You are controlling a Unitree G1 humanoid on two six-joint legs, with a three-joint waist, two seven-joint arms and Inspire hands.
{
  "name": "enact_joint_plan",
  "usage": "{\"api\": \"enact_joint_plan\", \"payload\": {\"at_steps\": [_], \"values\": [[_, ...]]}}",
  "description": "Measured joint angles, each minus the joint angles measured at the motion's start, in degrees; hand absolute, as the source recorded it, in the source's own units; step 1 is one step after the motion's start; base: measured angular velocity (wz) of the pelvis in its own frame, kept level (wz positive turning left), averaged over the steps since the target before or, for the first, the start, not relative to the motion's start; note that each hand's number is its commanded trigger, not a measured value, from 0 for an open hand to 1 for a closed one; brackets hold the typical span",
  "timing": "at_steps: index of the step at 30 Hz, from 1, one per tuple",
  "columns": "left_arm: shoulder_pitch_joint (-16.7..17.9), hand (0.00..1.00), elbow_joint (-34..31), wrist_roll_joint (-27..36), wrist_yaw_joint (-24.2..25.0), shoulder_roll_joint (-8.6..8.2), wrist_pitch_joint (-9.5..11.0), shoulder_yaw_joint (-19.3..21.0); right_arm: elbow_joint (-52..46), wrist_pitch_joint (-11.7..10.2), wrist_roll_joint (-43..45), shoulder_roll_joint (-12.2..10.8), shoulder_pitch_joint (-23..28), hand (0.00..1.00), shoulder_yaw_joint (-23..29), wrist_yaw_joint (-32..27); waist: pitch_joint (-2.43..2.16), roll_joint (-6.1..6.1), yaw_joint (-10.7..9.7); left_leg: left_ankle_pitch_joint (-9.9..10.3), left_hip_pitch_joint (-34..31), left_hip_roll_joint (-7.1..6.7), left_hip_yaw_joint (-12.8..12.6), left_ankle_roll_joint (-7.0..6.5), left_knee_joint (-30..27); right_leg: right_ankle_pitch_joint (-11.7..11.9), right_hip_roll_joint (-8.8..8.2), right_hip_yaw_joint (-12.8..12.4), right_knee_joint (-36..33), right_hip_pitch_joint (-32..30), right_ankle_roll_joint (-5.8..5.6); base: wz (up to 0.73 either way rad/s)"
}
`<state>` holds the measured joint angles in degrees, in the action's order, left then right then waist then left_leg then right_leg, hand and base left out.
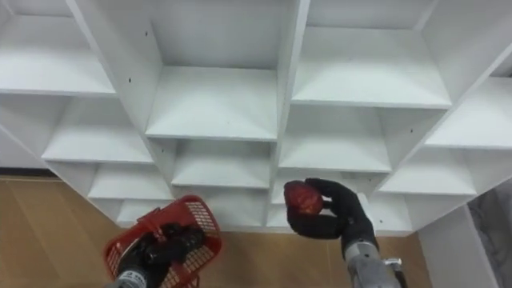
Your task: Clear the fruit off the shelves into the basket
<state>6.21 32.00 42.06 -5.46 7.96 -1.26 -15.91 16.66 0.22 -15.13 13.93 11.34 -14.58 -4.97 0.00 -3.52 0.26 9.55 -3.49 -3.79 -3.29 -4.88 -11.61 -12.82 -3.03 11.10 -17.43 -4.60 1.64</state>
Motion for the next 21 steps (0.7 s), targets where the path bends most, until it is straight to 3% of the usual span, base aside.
{"api": "enact_joint_plan", "payload": {"at_steps": [8,17,21], "values": [[-0.1,1.0,-1.6,2.7,-0.3,-0.94,0.5,-1.7,-5.9,0.9,-0.1,-0.3,4.1,1.0,-0.4,6.3,0.3,-0.17,-0.7,0.7,2.3,0.44,-1.1,0.19,0.7,0.1,0.86,-1.7,1.6,1.6,-0.05,-0.1],[-0.5,1.0,-1.6,3.5,-0.3,-0.3,0.6,-2.3,-6.7,1.1,-0.3,-0.5,4.6,1.0,-4.3,11.0,0.99,-1.05,-1.2,1.1,2.3,1.07,-2.2,0.43,0.9,0.6,1.56,-3.3,1.7,1.7,0.22,-0.07],[-0.8,1.0,-1.6,3.5,-0.3,0.18,0.6,-2.4,-6.5,1.1,-0.2,-0.3,4.6,1.0,-5.8,11.4,1.05,-1.13,-1.4,1.2,2.2,1.1,-2.2,0.45,0.8,0.6,1.62,-3.4,1.8,1.7,0.23,-0.01]]}}
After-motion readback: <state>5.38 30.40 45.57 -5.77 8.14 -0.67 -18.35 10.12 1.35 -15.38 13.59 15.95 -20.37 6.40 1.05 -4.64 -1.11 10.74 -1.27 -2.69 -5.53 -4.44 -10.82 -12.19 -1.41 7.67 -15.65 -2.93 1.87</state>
